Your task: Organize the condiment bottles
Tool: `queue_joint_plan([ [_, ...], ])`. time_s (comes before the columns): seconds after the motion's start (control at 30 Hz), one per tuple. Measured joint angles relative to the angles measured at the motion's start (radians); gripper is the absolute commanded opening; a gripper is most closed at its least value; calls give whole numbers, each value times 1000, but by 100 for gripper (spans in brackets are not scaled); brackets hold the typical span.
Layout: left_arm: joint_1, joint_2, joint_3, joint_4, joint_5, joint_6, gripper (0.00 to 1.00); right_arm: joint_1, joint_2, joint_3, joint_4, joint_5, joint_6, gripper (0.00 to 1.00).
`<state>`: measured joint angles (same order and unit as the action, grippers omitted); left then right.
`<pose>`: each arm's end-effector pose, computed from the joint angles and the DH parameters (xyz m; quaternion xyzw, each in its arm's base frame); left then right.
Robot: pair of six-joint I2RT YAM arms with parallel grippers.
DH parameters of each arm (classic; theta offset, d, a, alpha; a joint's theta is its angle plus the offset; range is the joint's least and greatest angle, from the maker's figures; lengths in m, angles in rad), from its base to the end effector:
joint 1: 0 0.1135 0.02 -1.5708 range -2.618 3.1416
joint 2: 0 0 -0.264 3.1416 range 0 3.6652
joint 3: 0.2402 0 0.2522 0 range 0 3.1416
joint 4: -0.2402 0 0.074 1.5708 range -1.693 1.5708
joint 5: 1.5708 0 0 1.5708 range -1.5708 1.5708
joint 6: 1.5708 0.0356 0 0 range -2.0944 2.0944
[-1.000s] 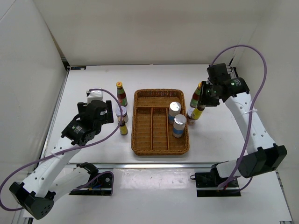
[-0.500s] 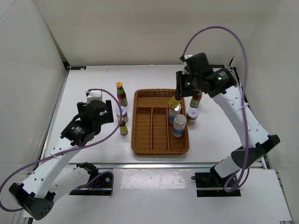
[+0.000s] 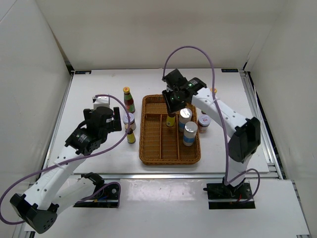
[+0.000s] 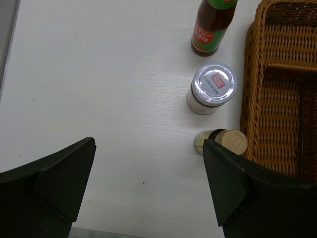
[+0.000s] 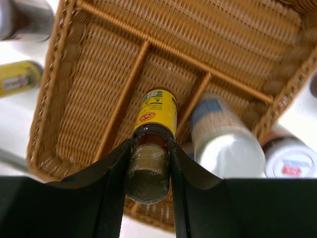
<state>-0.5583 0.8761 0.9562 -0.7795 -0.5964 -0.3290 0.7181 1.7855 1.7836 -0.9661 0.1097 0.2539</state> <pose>0.1544 -0.0729 0.3291 -0.0240 0.8751 0.0674 0.4787 0.2912 0.2493 0.3409 -0.2035 0.9317 0.0922 0.2865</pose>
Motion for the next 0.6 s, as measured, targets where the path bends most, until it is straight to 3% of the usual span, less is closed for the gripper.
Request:
queue_joint_plan([
  [0.2, 0, 3, -6, 23, 71, 17, 100, -2, 105, -24, 80, -6, -4, 0],
  [0.3, 0, 11, -16, 42, 129, 32, 100, -2, 142, -33, 101, -5, -3, 11],
  [0.4, -6, 42, -16, 56, 179, 42, 100, -2, 143, -33, 115, 3, 0, 12],
  [0.53, -21, 85, -16, 60, 233, 53, 100, -2, 143, -35, 122, 8, 4, 56],
  [0.6, -24, 96, -16, 65, 249, 57, 100, -2, 143, -42, 130, 8, 9, 70],
])
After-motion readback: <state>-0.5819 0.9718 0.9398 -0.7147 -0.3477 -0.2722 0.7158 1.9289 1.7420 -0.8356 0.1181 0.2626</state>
